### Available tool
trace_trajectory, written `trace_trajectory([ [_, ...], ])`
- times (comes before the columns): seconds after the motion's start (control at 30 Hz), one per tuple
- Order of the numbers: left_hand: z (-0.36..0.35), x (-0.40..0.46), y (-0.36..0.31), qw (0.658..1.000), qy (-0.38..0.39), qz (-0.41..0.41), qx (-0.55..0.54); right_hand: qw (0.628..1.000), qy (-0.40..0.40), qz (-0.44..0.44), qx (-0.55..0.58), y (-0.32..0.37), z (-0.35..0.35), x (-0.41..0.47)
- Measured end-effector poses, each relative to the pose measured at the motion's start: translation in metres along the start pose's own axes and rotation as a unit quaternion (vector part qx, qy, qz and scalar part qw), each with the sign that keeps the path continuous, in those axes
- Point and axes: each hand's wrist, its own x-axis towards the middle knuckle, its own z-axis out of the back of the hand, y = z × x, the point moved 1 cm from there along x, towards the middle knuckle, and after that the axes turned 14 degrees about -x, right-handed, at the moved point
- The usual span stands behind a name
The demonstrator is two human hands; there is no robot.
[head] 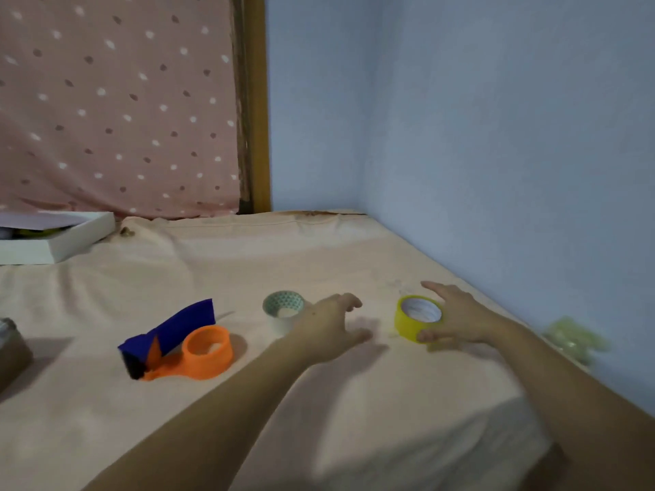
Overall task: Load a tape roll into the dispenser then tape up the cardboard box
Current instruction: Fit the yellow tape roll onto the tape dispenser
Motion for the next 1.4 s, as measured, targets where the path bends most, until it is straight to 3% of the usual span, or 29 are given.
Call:
trace_trajectory([
  [0.17, -0.071, 0.036, -0.013, 0.989, -0.023, 0.083, -0.122, 0.996, -0.045, 0.028, 0.075, -0.026, -0.029, 0.002],
  [0.4, -0.091, 0.058, -0.025, 0.985, -0.092, 0.085, -0.116, 0.988, -0.084, 0.017, 0.126, -0.029, -0.056, 0.020],
  [0.6, -0.066, 0.050, -0.014, 0.985, -0.125, 0.061, -0.098, 0.977, -0.142, 0.016, 0.161, 0.002, -0.040, 0.005],
  [0.8, 0.010, -0.005, 0.012, 0.981, -0.172, 0.039, -0.084, 0.967, -0.128, 0.088, 0.203, 0.080, -0.029, -0.004],
  [1.07, 0.116, -0.106, 0.080, 0.961, -0.246, 0.120, -0.038, 0.957, -0.085, 0.202, 0.190, 0.236, -0.043, -0.009],
  [1.23, 0.145, -0.159, 0.114, 0.949, -0.268, 0.163, -0.025, 0.958, -0.067, 0.221, 0.170, 0.306, -0.063, -0.015],
  [1.4, 0.140, -0.177, 0.136, 0.945, -0.264, 0.192, 0.019, 0.969, -0.049, 0.219, 0.102, 0.330, -0.079, -0.017],
])
